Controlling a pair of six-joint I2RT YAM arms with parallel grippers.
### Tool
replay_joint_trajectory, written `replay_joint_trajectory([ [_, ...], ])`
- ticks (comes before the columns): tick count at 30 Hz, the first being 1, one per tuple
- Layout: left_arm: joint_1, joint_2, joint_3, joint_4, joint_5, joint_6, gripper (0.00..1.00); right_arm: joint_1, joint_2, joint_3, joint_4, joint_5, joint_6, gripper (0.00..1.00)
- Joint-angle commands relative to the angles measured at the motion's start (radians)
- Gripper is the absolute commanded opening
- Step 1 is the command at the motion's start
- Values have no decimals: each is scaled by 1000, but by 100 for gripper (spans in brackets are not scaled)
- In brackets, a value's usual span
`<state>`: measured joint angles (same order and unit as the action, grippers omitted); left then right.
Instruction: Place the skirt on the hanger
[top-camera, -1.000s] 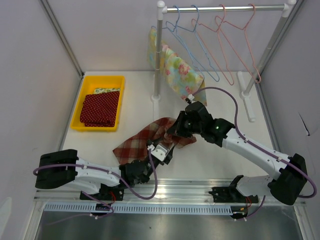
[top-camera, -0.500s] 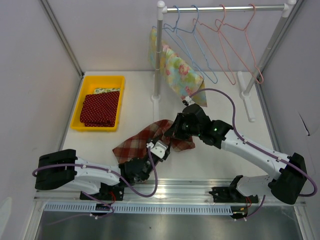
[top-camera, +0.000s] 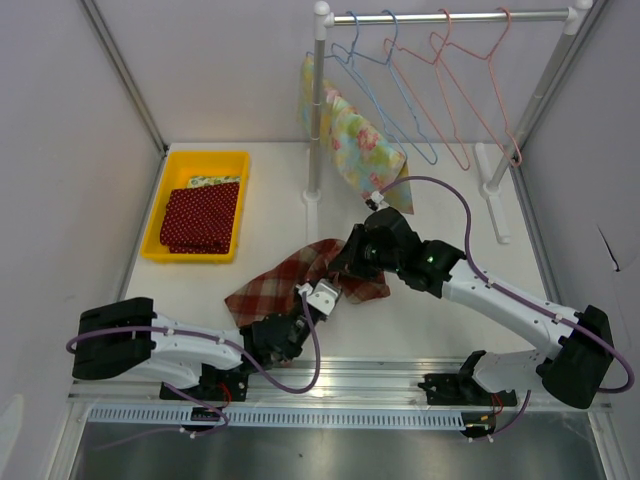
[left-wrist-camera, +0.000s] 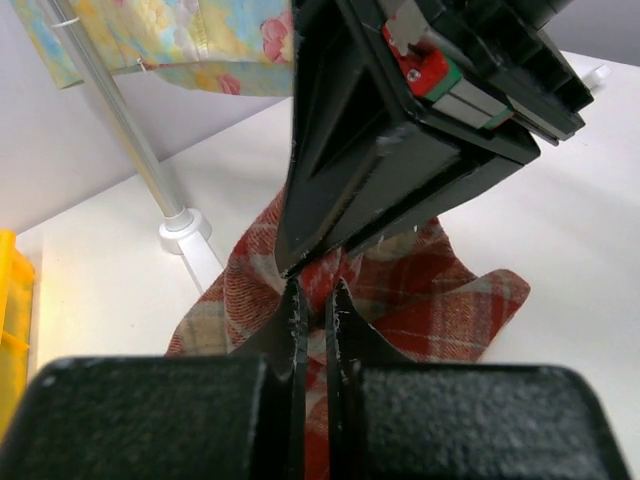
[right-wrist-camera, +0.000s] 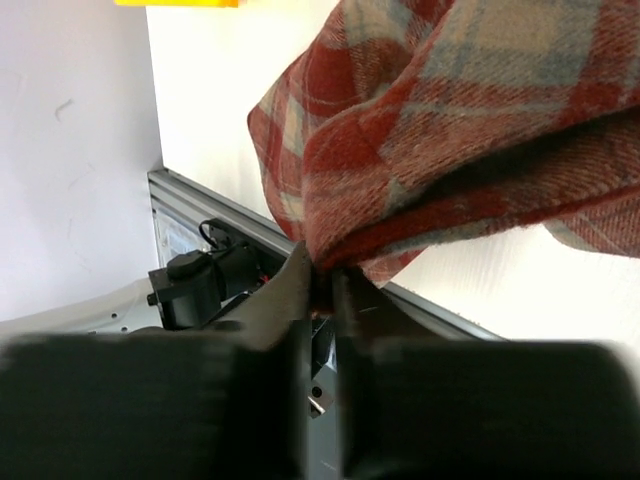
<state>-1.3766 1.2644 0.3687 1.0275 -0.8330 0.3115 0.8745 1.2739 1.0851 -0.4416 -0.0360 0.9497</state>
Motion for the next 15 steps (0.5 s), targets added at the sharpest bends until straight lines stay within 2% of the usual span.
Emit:
replay_joint_trajectory([
  [1, 13, -26, 50, 11, -2, -20, 0, 3, -2, 10, 17, 27, -20, 21],
  [2, 17, -31, 50, 0, -6, -28, 0, 1, -5, 12, -3, 34, -25, 31],
  [3, 22, -48, 49, -16, -9, -54, 0, -2, -14, 12, -15, 76, -32, 50],
  [5, 40, -66, 45, -75, -8, -86, 0, -17, -31, 4, -43, 97, -48, 62],
  [7, 56, -97, 35, -118, 1, -130, 0, -38, -76, -20, -60, 126, -52, 71],
  [11, 76, -129, 30, -173, 12, -172, 0, -92, -172, -104, -89, 160, -46, 72],
  [14, 82, -135, 36, -207, 21, -187, 0, -141, -252, -230, -86, 147, -22, 64],
  [15, 85, -134, 41, -214, 23, -190, 0, -150, -272, -264, -83, 143, -14, 58],
])
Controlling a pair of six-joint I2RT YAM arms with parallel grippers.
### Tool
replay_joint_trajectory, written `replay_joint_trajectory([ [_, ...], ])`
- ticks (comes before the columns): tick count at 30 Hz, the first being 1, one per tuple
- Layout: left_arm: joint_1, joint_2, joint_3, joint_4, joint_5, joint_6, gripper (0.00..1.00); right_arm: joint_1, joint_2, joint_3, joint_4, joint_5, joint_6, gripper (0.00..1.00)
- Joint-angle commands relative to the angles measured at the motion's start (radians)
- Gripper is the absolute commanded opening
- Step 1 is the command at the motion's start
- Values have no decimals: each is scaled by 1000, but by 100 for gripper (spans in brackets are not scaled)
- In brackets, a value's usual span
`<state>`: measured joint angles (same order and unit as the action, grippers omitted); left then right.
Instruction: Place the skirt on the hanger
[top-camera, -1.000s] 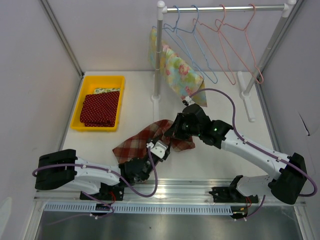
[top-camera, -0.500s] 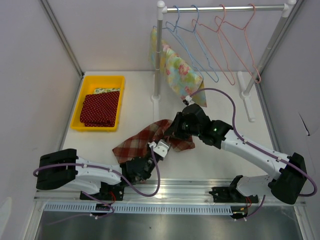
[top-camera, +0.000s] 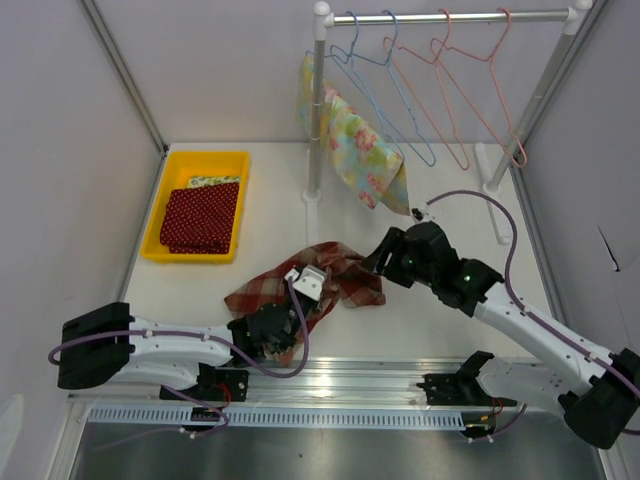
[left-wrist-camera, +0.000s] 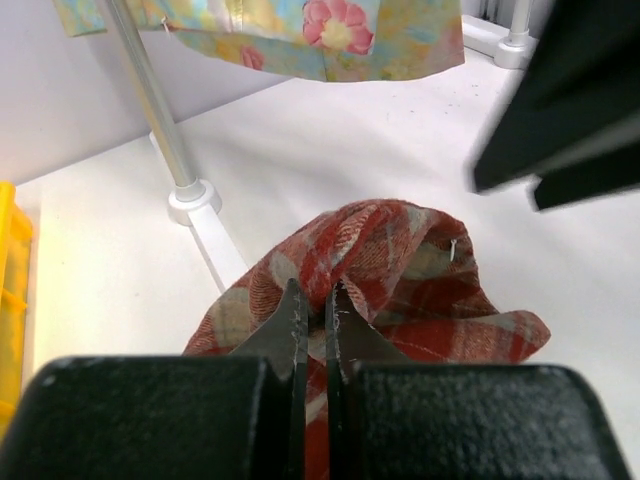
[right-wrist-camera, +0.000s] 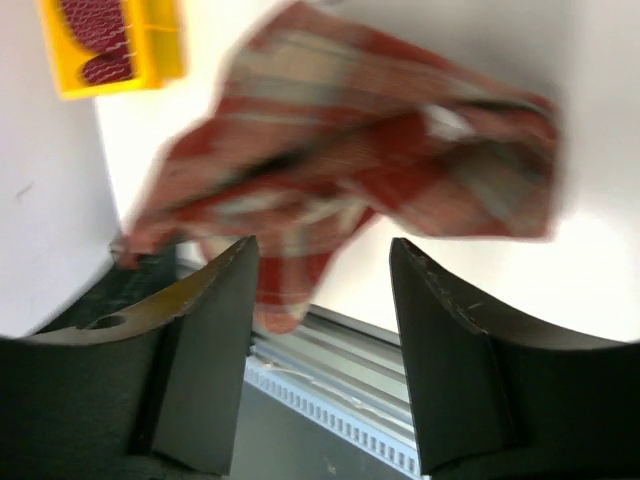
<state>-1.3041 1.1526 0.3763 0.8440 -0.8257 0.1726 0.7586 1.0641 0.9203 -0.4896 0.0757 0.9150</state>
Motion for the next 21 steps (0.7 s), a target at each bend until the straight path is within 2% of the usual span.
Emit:
replay_joint_trajectory([
  [1, 14, -21, 36, -40, 16, -53, 0, -41, -79, -133, -32, 30, 30, 58],
  [7, 25, -13, 47, -68, 39, -79, 0, -76, -141, -343, 75, -27, 76, 61],
  [14, 23, -31, 47, -94, 43, -88, 0, -126, -13, -439, 250, -63, 96, 74],
  [15, 23, -33, 47, -103, 43, -88, 0, -145, 16, -449, 294, -106, 99, 74],
  [21, 25, -53, 42, -125, 45, -94, 0, -157, 114, -469, 426, -109, 159, 74],
])
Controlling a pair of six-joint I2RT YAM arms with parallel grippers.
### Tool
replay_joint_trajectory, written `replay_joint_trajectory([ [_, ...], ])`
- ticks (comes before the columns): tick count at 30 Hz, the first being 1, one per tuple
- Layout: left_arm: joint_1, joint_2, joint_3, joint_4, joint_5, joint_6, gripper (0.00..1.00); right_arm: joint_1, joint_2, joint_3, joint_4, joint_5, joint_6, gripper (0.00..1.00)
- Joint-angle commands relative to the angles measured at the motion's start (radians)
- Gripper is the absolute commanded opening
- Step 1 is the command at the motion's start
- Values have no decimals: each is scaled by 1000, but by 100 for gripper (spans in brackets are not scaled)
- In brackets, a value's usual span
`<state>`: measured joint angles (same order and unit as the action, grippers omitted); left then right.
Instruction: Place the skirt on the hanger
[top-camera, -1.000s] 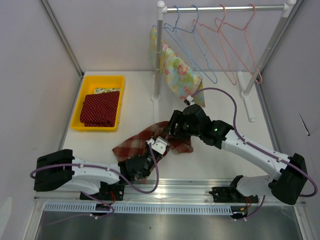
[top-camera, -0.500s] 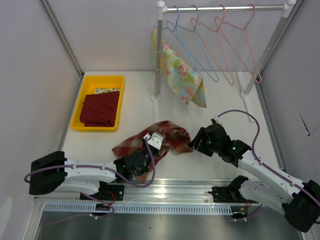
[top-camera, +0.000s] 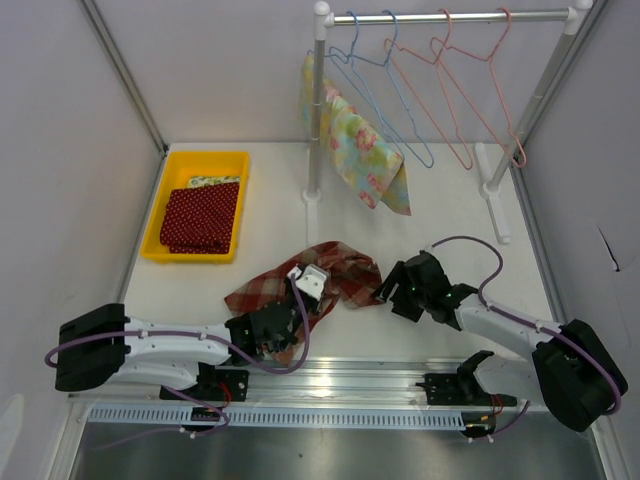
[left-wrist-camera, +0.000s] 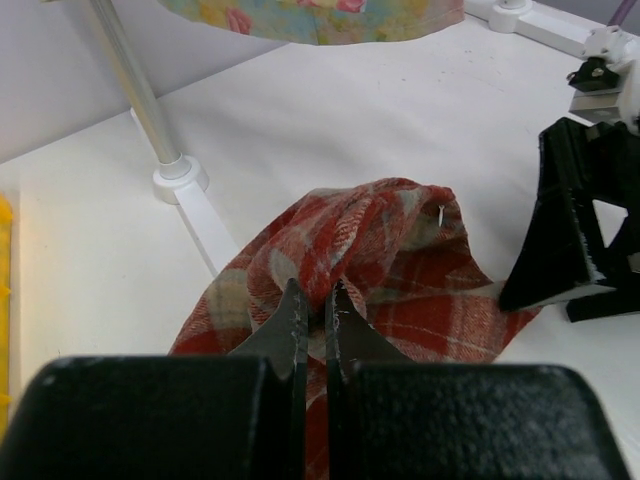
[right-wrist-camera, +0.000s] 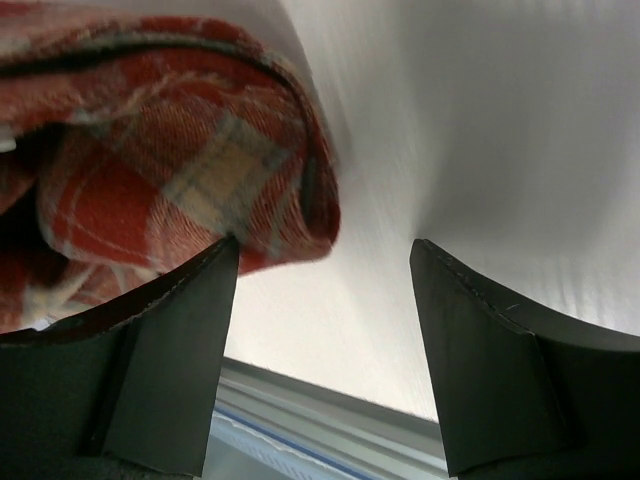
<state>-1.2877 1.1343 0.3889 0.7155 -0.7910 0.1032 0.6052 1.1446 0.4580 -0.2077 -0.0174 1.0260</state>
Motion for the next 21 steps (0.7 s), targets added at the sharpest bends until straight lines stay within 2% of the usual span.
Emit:
replay_joint_trajectory([
  [1, 10, -36, 28, -1, 10, -30, 0, -5, 41, -18, 163, -19, 55, 74],
  [6, 8, -50, 24, -19, 10, -42, 0, -4, 63, -68, 310, -3, 143, 65],
  [7, 10, -56, 19, -19, 10, -43, 0, -2, 67, -73, 315, 13, 151, 56],
  [9, 10, -62, 19, -27, 10, -43, 0, -2, 69, -81, 338, 16, 169, 52],
  [12, 13, -80, 18, -48, 10, -46, 0, -1, 46, -93, 329, 60, 184, 27],
  [13, 14, -87, 16, -59, 10, -46, 0, -1, 15, -90, 311, 74, 183, 12],
  [15, 18, -122, 40, -118, 4, -57, 0, -1, -31, -71, 220, 125, 157, 3],
  [17, 27, -172, 65, -177, 7, -69, 0, -2, -124, -45, 75, 195, 125, 0],
  [21, 37, -243, 180, -415, -2, -94, 0, -8, -293, 89, -145, 309, -18, 0],
])
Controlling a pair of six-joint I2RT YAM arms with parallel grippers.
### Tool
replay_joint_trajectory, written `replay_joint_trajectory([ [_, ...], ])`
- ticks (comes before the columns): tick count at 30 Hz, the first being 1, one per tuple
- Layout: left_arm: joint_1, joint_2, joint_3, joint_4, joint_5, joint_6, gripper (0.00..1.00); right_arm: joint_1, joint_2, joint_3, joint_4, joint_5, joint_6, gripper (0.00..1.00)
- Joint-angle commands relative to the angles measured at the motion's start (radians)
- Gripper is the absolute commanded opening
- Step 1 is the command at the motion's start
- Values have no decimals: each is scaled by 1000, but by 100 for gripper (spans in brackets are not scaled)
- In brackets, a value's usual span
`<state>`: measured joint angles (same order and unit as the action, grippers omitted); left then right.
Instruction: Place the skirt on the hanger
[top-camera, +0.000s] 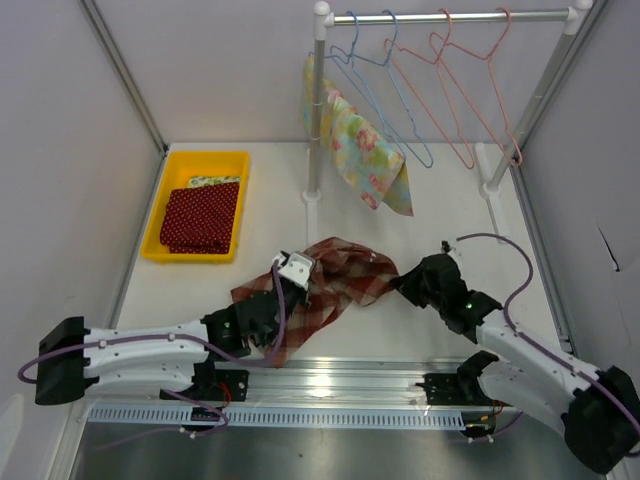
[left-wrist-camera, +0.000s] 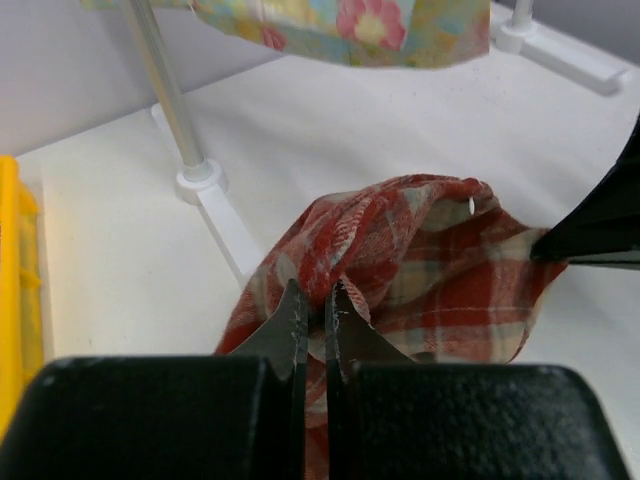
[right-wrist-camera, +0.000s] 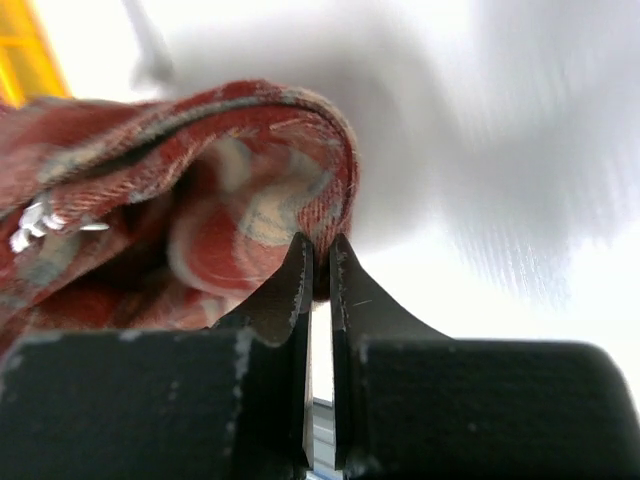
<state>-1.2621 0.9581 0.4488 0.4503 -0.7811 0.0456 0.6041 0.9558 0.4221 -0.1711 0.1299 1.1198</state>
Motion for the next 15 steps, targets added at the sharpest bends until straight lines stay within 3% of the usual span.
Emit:
replay_joint_trajectory([
  [1, 12, -77, 142, -200, -17, -38, 0, -9, -130, 156, -217, 180, -144, 0],
  [7, 12, -131, 402, -528, -63, -82, 0, -17, -233, 418, -421, 266, -383, 0],
  [15, 13, -162, 684, -837, -116, -159, 0, -17, -293, 697, -482, 300, -650, 0],
])
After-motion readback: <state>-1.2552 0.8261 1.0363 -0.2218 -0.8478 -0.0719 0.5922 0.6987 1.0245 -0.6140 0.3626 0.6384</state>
